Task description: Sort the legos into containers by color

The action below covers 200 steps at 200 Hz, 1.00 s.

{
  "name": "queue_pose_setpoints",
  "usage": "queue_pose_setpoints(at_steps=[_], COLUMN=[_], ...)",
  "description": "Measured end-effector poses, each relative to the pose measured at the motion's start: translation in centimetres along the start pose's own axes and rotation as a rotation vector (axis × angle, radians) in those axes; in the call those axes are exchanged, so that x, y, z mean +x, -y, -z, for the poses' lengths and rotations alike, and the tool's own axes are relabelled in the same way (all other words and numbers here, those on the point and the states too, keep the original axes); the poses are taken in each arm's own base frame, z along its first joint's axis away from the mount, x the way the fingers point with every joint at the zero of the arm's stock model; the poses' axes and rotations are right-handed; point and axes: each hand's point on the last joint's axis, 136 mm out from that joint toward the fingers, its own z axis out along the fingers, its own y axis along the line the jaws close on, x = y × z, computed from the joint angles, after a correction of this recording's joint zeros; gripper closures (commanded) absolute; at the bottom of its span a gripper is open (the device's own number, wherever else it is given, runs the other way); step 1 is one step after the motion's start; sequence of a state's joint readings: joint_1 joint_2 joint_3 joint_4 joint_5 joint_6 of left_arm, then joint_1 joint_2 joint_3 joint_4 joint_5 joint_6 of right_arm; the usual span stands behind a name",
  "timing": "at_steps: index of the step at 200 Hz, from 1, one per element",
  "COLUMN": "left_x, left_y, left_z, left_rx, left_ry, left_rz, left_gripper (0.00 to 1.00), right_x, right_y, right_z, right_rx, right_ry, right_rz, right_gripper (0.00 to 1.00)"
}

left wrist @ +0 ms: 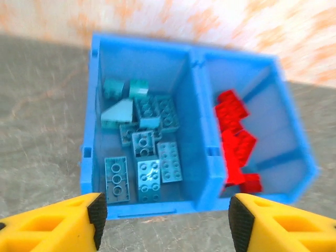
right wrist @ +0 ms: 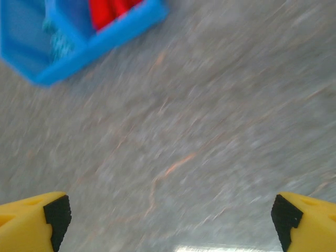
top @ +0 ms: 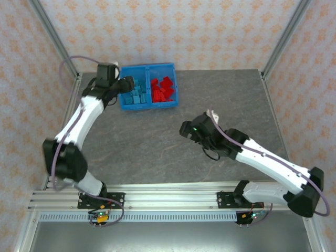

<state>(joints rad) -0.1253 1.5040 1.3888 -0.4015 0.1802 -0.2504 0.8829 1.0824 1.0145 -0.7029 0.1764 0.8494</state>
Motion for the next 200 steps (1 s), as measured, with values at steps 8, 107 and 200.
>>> queue_pose_setpoints(at_steps=[8, 107, 200], left_x=[0.0, 14.9, 18.6], left_y=[0.3, -7.4, -10.7], left_z=[2.7, 7.9, 4.1], left_rx=[0.023, -0.174, -0.284], left_ry=[0.048, -0.025, -0.007], left_rz=[-0.021, -0.251, -0.281], left_gripper=[0.27, 0.0, 0.0], right_x=[-1.1, -11.6, -12.5], right_y=[1.5, 19.9, 24.8], right_z=[0.6, -5.1, -15.2], right_rx=[0.03, 0.665, 0.49], right_ry=[0.074, 0.41, 0.331], right_rz=[-0.001, 0.147, 0.239], right_gripper=[0.01, 0.01, 0.01])
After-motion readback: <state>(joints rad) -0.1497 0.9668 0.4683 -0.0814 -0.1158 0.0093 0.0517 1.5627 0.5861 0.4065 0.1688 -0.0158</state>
